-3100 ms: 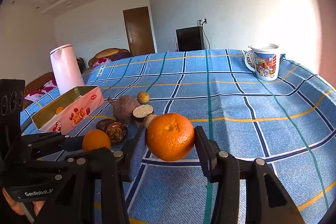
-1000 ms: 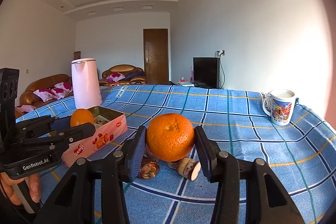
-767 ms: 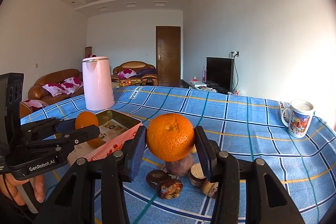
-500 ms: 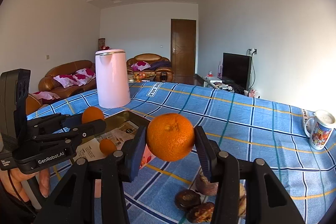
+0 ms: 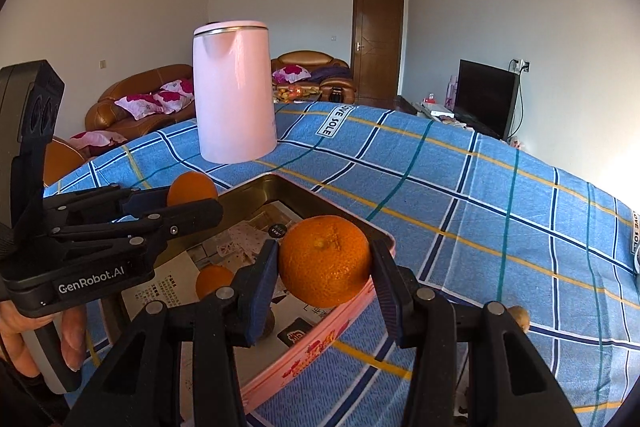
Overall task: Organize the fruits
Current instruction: 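Carry both oranges over the tin box and open both grippers to drop them, then grasp a cut yam piece with the right gripper while the left gripper grasps a dark taro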
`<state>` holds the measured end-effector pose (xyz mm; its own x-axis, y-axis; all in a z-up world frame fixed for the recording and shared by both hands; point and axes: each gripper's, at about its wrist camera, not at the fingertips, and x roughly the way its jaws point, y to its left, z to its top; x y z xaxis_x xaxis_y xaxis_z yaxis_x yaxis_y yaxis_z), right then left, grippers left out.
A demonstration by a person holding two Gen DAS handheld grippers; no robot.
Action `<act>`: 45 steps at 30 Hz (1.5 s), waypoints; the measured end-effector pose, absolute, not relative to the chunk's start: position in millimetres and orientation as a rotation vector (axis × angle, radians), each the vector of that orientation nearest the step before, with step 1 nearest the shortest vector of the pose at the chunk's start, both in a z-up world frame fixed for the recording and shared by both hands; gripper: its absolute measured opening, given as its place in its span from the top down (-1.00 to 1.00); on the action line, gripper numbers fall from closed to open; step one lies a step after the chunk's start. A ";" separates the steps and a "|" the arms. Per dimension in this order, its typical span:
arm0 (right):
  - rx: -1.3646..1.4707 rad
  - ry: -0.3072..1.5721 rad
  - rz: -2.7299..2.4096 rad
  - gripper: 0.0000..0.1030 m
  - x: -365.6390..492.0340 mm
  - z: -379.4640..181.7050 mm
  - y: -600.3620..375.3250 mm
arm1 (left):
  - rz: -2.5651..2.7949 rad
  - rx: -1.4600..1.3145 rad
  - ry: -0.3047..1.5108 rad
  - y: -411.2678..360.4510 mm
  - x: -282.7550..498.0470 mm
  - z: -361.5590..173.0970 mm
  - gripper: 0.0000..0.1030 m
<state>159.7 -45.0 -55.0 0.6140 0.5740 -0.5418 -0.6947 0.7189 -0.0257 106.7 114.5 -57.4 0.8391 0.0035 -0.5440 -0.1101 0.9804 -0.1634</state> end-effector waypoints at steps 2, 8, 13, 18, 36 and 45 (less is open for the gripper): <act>-0.256 0.557 0.740 0.06 163.2 -59.1 -39.6 | 0.055 -0.186 0.589 115.6 110.4 -58.8 0.25; -0.289 0.612 0.750 0.06 169.0 -67.6 -22.0 | 0.087 -0.181 0.599 120.1 112.1 -60.6 0.24; -0.287 0.615 0.748 -0.18 164.2 -67.2 -24.8 | 0.100 -0.184 0.556 117.3 100.8 -51.8 -0.07; -0.231 0.574 0.728 -0.25 143.7 -53.9 -67.8 | 0.071 -0.172 0.490 95.3 77.0 -37.6 -0.31; 0.013 0.655 0.400 -0.33 142.7 -73.7 -249.0 | -0.161 -0.049 0.552 -41.0 81.5 -62.8 -0.39; 0.033 0.819 0.435 0.15 163.4 -93.4 -244.7 | -0.200 -0.020 0.565 -57.2 82.5 -66.0 -0.39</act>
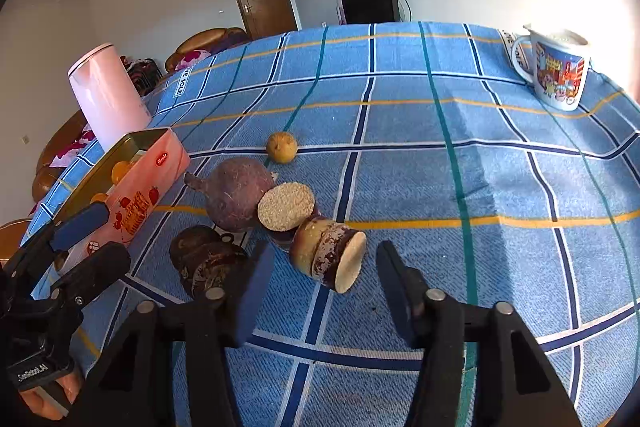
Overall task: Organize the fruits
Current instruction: 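Grasp a cut yam piece with the right gripper while the left gripper grasps a dark taro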
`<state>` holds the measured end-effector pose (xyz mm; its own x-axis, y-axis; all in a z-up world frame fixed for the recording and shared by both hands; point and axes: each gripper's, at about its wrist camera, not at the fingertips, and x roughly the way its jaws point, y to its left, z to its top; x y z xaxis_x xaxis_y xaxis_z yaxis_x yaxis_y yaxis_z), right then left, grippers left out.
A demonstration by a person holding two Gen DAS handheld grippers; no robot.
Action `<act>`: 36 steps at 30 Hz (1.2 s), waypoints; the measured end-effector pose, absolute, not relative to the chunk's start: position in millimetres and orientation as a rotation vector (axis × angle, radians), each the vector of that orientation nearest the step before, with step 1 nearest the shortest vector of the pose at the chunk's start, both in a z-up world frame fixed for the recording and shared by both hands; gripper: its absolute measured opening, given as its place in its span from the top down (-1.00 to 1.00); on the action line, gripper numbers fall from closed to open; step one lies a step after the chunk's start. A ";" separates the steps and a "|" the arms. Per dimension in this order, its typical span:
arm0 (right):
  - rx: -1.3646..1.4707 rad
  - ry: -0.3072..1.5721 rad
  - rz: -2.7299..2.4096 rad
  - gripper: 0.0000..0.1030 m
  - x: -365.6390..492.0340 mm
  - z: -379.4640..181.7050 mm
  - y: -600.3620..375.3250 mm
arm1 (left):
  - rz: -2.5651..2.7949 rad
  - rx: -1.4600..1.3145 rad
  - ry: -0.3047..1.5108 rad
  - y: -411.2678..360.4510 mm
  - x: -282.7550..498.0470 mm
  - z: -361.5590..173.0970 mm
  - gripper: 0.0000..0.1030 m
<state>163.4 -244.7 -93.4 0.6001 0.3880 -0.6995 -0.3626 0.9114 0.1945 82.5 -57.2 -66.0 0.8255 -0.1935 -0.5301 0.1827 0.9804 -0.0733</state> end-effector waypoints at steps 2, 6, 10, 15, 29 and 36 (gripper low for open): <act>0.045 0.819 0.445 0.23 162.8 -94.1 -246.6 | -0.212 -0.011 0.565 -60.6 82.3 -65.5 -0.39; 0.028 0.766 0.435 0.24 149.1 -89.9 -249.6 | -0.245 0.004 0.570 -72.4 83.8 -64.3 -0.39; 0.048 0.716 0.406 0.24 138.6 -84.5 -266.0 | -0.271 0.026 0.585 -87.2 89.5 -65.7 -0.36; 0.097 0.711 0.403 0.23 143.2 -84.2 -282.3 | -0.308 0.039 0.643 -103.9 102.1 -73.7 -0.08; 0.087 0.669 0.405 0.23 137.5 -82.3 -280.9 | -0.343 0.088 0.720 -124.7 109.0 -83.7 0.52; 0.080 0.622 0.399 0.23 130.1 -79.0 -281.2 | -0.353 0.082 0.705 -122.8 105.2 -83.3 0.52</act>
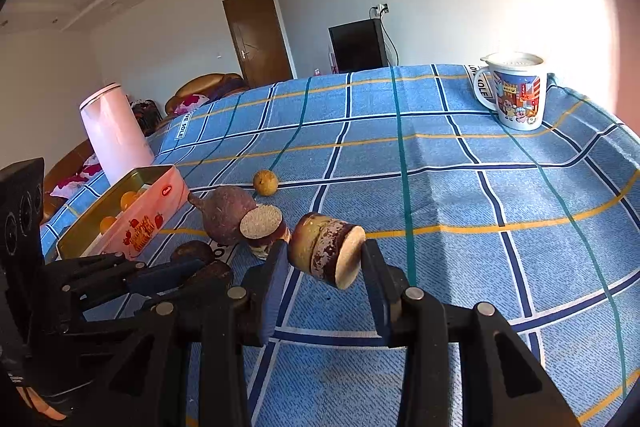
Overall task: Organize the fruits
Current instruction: 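Grasp a cut yam piece with the right gripper while the left gripper grasps a dark taro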
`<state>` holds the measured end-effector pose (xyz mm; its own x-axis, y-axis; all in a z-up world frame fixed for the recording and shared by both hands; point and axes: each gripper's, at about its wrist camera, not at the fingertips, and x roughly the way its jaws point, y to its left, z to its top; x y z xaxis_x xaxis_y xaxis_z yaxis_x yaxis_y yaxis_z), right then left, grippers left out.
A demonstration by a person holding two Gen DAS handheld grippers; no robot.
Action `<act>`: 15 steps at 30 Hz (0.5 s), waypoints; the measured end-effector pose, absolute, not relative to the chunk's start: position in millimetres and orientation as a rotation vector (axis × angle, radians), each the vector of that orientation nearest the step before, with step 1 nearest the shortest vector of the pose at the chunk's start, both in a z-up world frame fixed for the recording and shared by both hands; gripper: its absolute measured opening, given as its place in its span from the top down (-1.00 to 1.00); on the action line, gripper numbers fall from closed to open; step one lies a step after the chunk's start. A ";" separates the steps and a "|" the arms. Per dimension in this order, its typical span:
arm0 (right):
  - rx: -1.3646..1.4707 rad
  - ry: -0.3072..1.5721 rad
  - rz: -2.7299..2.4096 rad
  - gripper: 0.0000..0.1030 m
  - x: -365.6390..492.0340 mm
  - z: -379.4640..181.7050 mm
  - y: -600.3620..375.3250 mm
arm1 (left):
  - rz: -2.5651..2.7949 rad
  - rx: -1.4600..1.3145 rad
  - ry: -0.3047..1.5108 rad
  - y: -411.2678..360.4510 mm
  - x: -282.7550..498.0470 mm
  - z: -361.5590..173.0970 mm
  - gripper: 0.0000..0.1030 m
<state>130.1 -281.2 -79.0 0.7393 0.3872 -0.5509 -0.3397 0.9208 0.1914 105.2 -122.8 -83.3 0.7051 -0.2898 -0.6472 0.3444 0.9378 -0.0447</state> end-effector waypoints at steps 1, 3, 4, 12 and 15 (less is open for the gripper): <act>0.079 0.617 0.400 0.23 129.1 -78.6 -281.4 | -0.354 0.079 0.704 -122.5 105.0 -83.2 0.52; 0.078 0.608 0.399 0.23 127.8 -77.9 -281.6 | -0.358 0.074 0.700 -121.6 104.1 -82.6 0.53; 0.078 0.602 0.400 0.23 127.2 -77.6 -281.9 | -0.364 0.070 0.694 -120.4 102.7 -82.1 0.53; 0.062 0.512 0.419 0.23 113.3 -71.9 -282.2 | -0.371 0.057 0.615 -114.9 91.1 -74.2 0.53; 0.058 0.486 0.427 0.23 109.4 -70.3 -282.1 | -0.369 0.049 0.587 -112.7 87.8 -71.2 0.53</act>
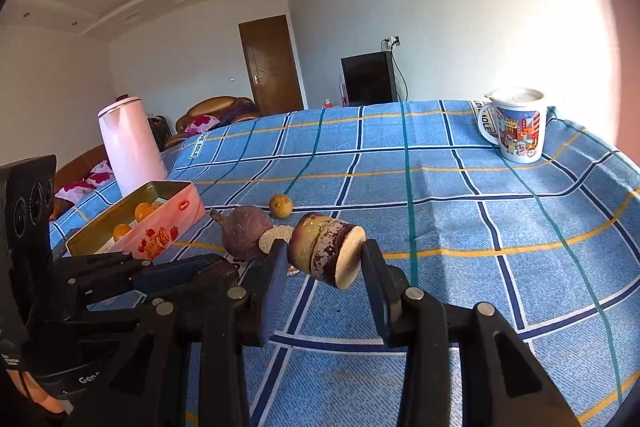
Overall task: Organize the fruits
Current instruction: 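Grasp a cut yam piece with the right gripper while the left gripper grasps a dark taro, then carry both over the tin box, open the left gripper while the right keeps holding the yam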
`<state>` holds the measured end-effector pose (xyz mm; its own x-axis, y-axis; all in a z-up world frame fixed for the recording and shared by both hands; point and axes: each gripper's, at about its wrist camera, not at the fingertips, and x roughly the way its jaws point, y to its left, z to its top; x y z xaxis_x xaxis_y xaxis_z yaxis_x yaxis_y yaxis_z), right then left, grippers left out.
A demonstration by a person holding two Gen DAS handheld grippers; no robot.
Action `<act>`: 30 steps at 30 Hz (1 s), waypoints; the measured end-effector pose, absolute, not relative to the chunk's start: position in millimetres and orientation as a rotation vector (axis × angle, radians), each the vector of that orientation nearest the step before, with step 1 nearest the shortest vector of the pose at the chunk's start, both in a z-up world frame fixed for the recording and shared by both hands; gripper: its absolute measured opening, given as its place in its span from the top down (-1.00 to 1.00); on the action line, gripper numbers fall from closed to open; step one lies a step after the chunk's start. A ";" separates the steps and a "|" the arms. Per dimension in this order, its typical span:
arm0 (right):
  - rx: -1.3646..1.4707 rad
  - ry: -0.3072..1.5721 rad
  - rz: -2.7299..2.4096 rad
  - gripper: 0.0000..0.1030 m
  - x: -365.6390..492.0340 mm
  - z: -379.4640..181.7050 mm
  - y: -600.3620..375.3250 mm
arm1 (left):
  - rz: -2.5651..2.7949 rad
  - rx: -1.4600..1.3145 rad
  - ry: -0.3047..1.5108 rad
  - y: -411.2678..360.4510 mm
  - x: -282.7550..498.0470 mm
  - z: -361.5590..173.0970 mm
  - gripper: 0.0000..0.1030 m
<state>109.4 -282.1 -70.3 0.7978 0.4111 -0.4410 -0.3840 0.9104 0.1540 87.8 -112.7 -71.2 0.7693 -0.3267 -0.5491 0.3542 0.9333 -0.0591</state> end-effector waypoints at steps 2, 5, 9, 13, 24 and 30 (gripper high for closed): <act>0.053 0.470 0.431 0.23 106.5 -69.5 -281.5 | -0.366 0.044 0.568 -111.1 85.4 -69.5 0.53; 0.051 0.450 0.432 0.23 103.6 -68.7 -282.4 | -0.367 0.032 0.540 -108.0 82.2 -66.7 0.53; 0.048 0.430 0.433 0.23 100.6 -67.6 -282.2 | -0.368 0.023 0.511 -104.8 78.8 -63.8 0.53; 0.046 0.406 0.434 0.23 97.0 -66.6 -282.5 | -0.364 0.024 0.487 -104.5 75.4 -62.3 0.53; 0.039 0.330 0.441 0.23 85.0 -63.8 -284.2 | -0.360 0.008 0.438 -100.5 69.8 -60.5 0.53; 0.035 0.285 0.447 0.23 77.2 -62.0 -285.3 | -0.348 0.004 0.408 -96.8 65.0 -58.5 0.53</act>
<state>77.2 -285.3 -62.0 0.8627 0.4313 -0.2641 -0.4216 0.9017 0.0953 65.0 -96.8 -58.5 0.8594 -0.3311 -0.3896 0.3326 0.9408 -0.0658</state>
